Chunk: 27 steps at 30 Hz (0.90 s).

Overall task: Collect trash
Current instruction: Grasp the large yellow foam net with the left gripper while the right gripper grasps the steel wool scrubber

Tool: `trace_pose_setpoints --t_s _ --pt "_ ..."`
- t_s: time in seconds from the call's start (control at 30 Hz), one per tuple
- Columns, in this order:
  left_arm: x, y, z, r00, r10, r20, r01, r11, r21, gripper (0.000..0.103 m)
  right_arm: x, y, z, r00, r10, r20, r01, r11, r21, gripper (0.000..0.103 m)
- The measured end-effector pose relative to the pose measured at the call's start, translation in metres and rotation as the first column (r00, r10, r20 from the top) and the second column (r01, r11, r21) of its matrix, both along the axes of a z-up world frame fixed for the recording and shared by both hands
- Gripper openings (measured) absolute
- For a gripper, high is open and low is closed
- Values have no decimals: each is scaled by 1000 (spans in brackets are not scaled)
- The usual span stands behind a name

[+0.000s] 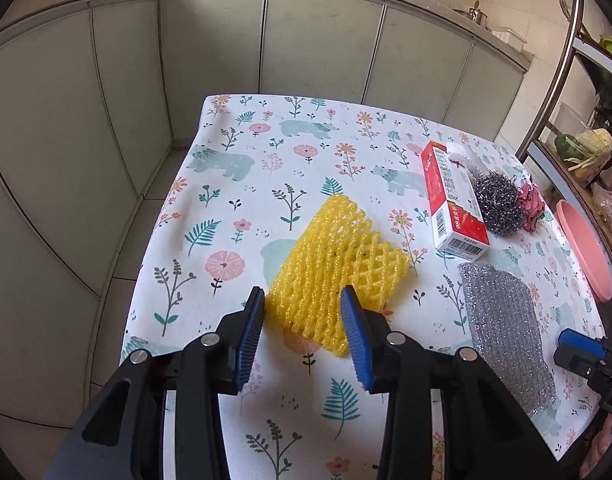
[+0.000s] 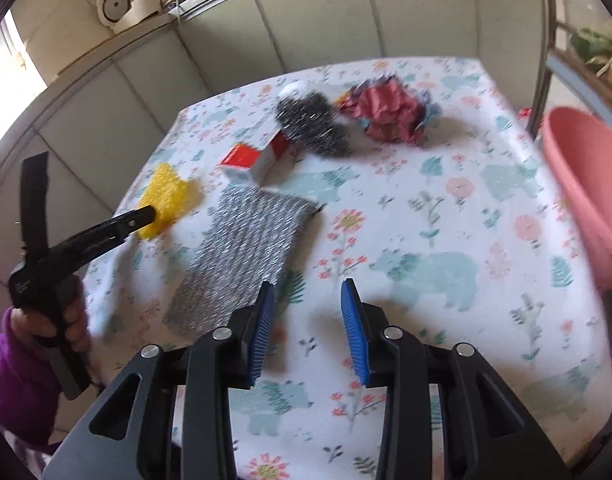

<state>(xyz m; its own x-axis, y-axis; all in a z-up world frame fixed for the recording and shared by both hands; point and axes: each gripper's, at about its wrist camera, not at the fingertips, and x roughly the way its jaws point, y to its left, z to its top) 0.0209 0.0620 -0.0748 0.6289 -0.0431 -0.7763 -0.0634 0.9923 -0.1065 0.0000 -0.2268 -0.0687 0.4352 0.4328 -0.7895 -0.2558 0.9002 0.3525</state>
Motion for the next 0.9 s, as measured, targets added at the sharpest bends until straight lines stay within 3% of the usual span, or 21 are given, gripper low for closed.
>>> trace_pose_setpoints --t_s 0.2,0.67,0.77,0.9 --pt "-2 -4 2 999 -40 22 40 999 10 14 -1 1 5 1000 20 18 -21 999 29 36" --pt "-9 5 8 998 -29 63 31 999 -37 13 49 8 46 977 27 212 -26 1000 -5 36" --pt "-15 7 17 996 -17 88 25 996 -90 12 70 17 51 971 57 233 -51 998 -34 36" --pt "-18 4 31 992 -34 118 43 996 -74 12 92 38 46 963 122 242 -100 990 -100 36"
